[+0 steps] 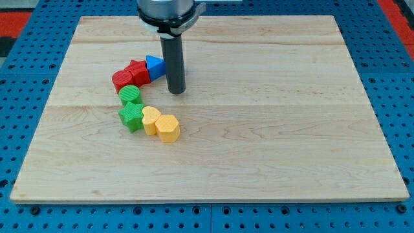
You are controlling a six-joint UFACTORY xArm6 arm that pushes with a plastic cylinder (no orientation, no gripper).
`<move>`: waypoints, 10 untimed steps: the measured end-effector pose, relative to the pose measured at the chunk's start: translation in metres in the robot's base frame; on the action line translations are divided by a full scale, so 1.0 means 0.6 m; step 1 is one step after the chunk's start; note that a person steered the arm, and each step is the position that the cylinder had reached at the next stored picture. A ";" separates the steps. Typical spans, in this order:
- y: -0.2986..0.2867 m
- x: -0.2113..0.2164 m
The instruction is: Push green circle a bit left
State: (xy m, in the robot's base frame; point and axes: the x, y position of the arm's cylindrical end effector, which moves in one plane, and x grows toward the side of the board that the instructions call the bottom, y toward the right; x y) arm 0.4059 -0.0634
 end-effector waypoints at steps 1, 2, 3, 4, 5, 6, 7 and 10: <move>-0.017 0.002; -0.033 0.005; -0.045 0.012; -0.058 0.017; -0.072 0.018; -0.085 0.018; -0.096 0.018; -0.114 0.018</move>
State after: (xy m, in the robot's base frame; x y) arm 0.4166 -0.1320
